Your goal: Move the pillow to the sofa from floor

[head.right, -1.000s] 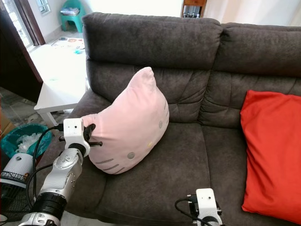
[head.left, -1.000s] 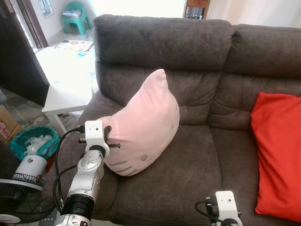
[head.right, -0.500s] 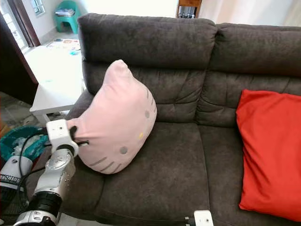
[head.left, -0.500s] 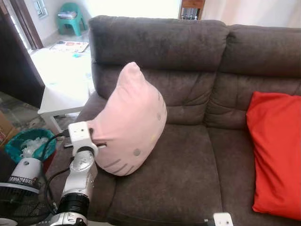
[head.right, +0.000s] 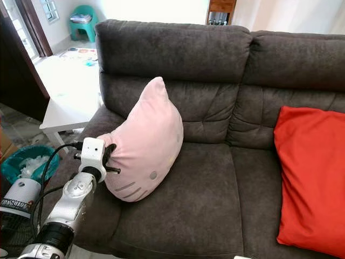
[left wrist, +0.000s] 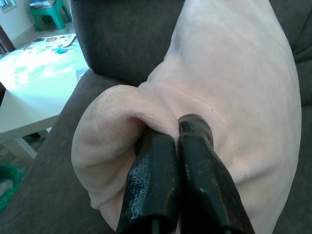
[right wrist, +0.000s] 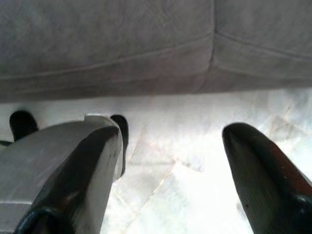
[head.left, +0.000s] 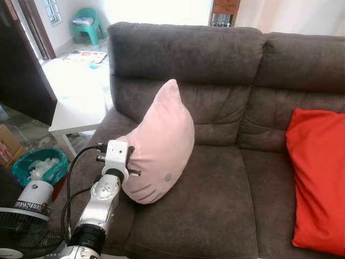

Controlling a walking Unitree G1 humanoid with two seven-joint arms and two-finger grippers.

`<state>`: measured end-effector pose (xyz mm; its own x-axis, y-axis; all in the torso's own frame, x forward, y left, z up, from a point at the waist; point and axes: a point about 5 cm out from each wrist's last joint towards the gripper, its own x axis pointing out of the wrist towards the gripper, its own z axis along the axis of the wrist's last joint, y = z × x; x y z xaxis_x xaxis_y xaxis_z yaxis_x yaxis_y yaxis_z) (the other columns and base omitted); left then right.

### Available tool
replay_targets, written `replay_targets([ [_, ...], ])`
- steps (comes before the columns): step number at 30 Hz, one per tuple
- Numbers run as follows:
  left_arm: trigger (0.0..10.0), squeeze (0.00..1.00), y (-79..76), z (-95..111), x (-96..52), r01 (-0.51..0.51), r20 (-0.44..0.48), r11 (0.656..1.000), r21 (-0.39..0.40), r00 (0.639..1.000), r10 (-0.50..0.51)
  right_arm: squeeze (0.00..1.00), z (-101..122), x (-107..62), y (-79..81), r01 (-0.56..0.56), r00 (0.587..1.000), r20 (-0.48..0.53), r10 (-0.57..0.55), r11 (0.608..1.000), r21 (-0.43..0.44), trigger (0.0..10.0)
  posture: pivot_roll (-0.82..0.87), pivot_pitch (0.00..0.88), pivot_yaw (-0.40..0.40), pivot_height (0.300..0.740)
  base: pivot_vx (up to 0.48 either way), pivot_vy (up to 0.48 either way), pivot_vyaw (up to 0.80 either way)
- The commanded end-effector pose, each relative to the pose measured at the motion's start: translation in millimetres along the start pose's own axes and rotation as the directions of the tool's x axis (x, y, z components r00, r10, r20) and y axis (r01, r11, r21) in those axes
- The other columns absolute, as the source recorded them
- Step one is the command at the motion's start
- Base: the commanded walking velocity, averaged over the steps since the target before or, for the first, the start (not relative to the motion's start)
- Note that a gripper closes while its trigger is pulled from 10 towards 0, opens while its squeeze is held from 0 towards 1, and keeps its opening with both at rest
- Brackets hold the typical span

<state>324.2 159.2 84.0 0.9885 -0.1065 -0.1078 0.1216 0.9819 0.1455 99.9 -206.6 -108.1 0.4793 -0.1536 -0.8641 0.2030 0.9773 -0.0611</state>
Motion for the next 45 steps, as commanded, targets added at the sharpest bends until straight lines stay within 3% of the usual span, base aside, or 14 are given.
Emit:
replay_targets([
  [1,10.0,0.00,3.2,8.5,-1.3,0.012,0.051,0.999,0.049,0.999,-0.015,0.00,-6.3,-1.1,4.0,-0.009,1.000,-0.026,0.010,1.000,0.016,10.0,0.02,0.011,-0.008,0.740,0.000,0.000,0.00],
  [6,10.0,0.00,11.7,6.2,-5.3,-0.003,0.049,0.999,0.053,0.999,0.001,0.00,4.6,1.6,-3.9,-0.011,1.000,-0.006,0.011,1.000,0.029,10.0,0.03,0.018,-0.005,0.740,0.000,0.000,0.00],
  [11,10.0,0.00,2.8,5.6,-8.0,0.095,0.064,0.993,0.069,0.993,-0.100,0.00,7.1,2.1,-6.1,-0.016,1.000,-0.002,0.016,0.999,0.041,10.0,0.03,0.021,-0.007,0.740,0.000,0.000,0.00],
  [12,10.0,0.18,1.9,6.6,-8.4,0.091,0.074,0.993,0.076,0.993,-0.097,0.00,7.7,2.2,-6.8,-0.016,1.000,-0.001,0.016,0.999,0.041,10.0,0.03,0.022,-0.008,0.740,0.000,0.000,0.00],
  [13,10.0,0.18,1.9,6.6,-8.4,0.091,0.074,0.993,0.076,0.993,-0.097,0.00,7.7,2.2,-6.8,-0.016,1.000,-0.001,0.016,0.999,0.041,10.0,0.03,0.022,-0.008,0.740,0.000,0.000,0.00],
  [14,10.0,0.47,1.5,6.9,-8.7,0.085,0.078,0.994,0.074,0.993,-0.091,0.00,8.2,2.3,-7.6,-0.016,1.000,0.000,0.016,0.999,0.041,10.0,0.03,0.022,-0.008,0.740,0.000,0.000,0.00],
  [15,10.0,0.92,1.5,7.3,-8.8,0.080,0.081,0.994,0.075,0.993,-0.086,0.00,8.4,2.3,-8.1,-0.016,1.000,0.000,0.016,0.999,0.042,10.0,0.03,0.022,-0.009,0.740,0.000,0.000,0.00],
  [16,10.0,1.00,1.7,8.7,-9.0,0.064,0.093,0.995,0.072,0.993,-0.071,0.00,8.8,2.4,-8.9,-0.016,1.000,0.001,0.016,0.999,0.042,10.0,0.03,0.021,-0.010,0.740,0.000,0.000,0.00],
  [32,10.0,1.00,2.1,15.4,-13.3,0.040,0.141,0.996,0.084,0.989,-0.052,0.00,17.2,2.6,-11.6,-0.021,0.998,0.069,0.016,0.997,0.073,10.0,0.03,0.022,-0.011,0.740,0.000,0.000,0.00],
  [37,10.0,1.00,-0.3,25.7,-19.2,0.015,0.211,0.992,0.122,0.977,-0.040,0.00,18.4,2.3,-11.6,-0.021,0.996,0.087,0.014,0.996,0.082,10.0,0.03,0.021,-0.011,0.740,0.000,0.000,0.00],
  [38,10.0,0.91,0.4,26.2,-22.1,-0.005,0.223,0.987,0.159,0.974,-0.031,0.00,19.1,2.1,-11.6,-0.022,0.995,0.097,0.013,0.996,0.087,10.0,0.03,0.021,-0.011,0.740,0.000,0.000,0.00],
  [39,10.0,0.91,0.9,26.2,-24.1,-0.019,0.230,0.983,0.184,0.973,-0.024,0.00,19.5,2.0,-11.6,-0.022,0.995,0.104,0.012,0.996,0.091,10.0,0.04,0.018,-0.008,0.740,0.000,0.000,0.00],
  [40,10.0,0.00,4.2,21.9,-30.0,-0.076,0.235,0.968,0.240,0.972,0.018,0.00,20.9,1.9,-11.3,-0.023,0.993,0.118,0.012,0.995,0.095,10.0,0.04,0.018,-0.008,0.740,0.000,0.000,0.00],
  [45,10.0,0.00,12.5,8.3,-41.9,-0.177,0.211,0.949,0.262,0.970,0.123,0.00,28.1,1.7,-12.2,-0.015,0.985,0.173,-0.005,0.993,0.113,10.0,0.04,0.015,-0.005,0.740,0.000,0.000,0.00],
])
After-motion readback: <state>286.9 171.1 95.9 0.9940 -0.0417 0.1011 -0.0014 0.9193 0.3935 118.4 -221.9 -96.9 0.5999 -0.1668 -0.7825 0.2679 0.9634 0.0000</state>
